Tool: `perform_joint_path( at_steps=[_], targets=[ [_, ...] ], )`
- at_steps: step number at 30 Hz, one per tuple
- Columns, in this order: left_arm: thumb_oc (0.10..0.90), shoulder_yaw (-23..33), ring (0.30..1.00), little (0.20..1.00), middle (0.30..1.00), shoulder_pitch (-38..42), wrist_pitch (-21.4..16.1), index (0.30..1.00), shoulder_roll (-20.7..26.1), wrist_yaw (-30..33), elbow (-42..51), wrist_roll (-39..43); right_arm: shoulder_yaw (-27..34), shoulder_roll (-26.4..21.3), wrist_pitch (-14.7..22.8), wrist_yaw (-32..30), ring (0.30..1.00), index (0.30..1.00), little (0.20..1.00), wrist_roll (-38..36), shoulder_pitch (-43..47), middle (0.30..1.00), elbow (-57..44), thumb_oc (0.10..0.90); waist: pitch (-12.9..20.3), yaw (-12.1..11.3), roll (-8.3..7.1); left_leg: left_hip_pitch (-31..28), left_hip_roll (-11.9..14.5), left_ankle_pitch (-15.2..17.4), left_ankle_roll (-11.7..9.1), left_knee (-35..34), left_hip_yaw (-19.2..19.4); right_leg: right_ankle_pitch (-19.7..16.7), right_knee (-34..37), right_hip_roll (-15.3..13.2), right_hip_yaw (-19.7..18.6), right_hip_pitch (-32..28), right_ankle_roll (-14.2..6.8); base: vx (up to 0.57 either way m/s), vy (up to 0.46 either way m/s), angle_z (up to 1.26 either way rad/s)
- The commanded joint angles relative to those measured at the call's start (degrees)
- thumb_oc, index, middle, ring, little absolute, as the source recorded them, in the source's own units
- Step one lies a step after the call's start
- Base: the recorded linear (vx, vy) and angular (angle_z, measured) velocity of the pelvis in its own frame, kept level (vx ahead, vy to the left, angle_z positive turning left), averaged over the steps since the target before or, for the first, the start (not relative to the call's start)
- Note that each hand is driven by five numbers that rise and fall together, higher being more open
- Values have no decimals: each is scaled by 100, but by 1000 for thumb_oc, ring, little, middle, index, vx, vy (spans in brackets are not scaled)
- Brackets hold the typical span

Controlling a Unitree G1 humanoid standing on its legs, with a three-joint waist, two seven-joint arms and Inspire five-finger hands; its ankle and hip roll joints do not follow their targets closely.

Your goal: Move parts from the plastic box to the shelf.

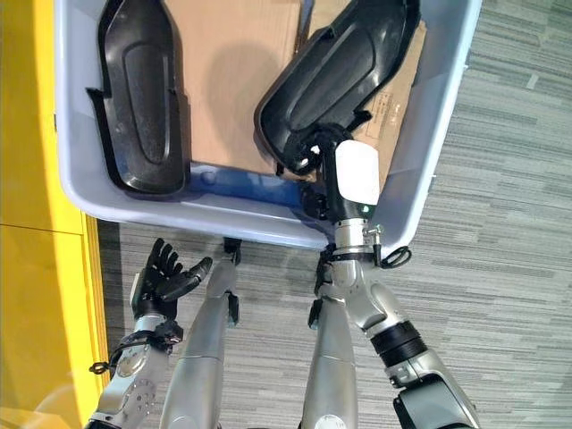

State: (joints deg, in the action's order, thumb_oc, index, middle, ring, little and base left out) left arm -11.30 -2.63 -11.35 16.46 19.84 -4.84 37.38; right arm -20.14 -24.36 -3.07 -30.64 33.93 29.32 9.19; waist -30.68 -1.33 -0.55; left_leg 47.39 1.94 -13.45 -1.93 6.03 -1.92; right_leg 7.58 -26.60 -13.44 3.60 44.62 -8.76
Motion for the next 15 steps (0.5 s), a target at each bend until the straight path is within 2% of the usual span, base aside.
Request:
perform_joint_path(
  at_steps=[1,15],
  targets=[
    [900,61,1000,1000,1000,20,-346,1000,202,54,433,-233,-381,92,-1,445,300,300,300,75,-59,300,470,400,89,-144,-121,-66,252,1356,-127,1037,-70,-1022,1676,-267,374,-755,-30,0,0,0],
    [900,177,1000,1000,1000,63,-365,1000,270,-117,333,-297,-254,-677,-145,626,300,300,300,675,-510,300,911,400,89,-69,-204,-447,295,1337,-176,933,-73,-997,1680,-251,384,-1058,-50,0,0,0]
  ],
)
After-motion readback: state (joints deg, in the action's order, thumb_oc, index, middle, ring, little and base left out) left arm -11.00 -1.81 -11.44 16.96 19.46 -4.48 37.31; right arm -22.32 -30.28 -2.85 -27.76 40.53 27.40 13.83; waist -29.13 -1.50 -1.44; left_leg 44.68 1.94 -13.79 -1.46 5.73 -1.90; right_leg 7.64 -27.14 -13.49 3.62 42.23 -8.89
